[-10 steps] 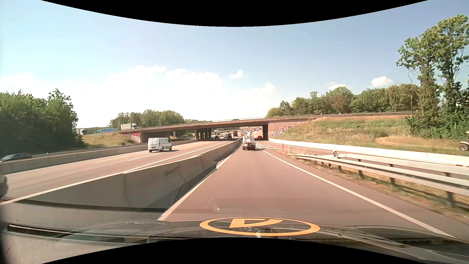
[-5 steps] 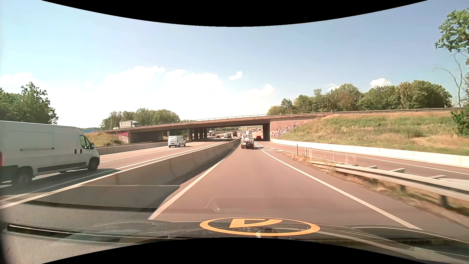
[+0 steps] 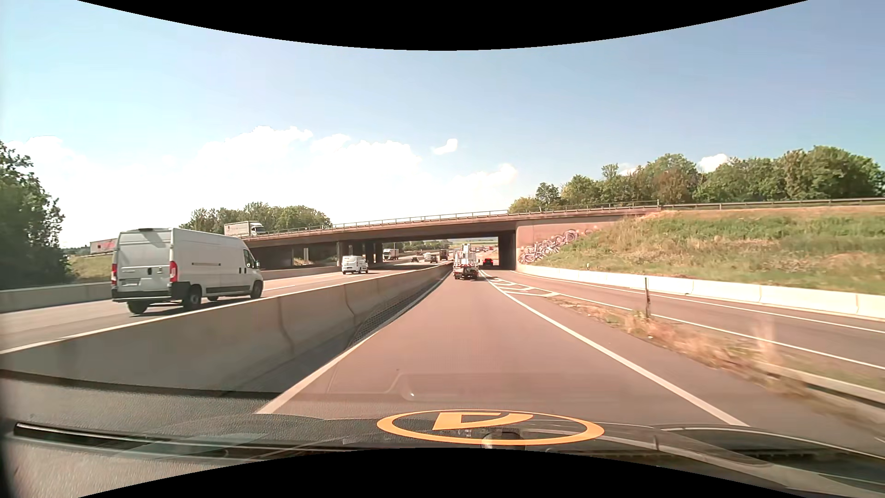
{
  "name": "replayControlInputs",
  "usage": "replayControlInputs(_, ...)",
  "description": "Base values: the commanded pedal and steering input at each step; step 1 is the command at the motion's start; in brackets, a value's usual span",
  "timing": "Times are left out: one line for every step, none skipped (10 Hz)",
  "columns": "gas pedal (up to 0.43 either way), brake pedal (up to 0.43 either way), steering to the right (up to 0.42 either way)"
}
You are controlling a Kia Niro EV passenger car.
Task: Follow the waypoints while adhering to traffic rules and regulations
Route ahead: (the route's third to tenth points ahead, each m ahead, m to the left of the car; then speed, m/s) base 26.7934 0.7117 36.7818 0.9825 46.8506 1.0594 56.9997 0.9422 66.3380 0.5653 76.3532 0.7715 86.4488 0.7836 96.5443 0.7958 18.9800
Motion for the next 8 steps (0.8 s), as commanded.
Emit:
replayControlInputs(0.378, 0.0, -0.002)
replayControlInputs(0.378, 0.0, -0.002)
replayControlInputs(0.37, 0.0, -0.002)
replayControlInputs(0.35, 0.0, -0.002)
replayControlInputs(0.319, 0.0, -0.002)
replayControlInputs(0.299, 0.0, -0.003)
replayControlInputs(0.28, 0.0, -0.002)
replayControlInputs(0.268, 0.0, -0.002)
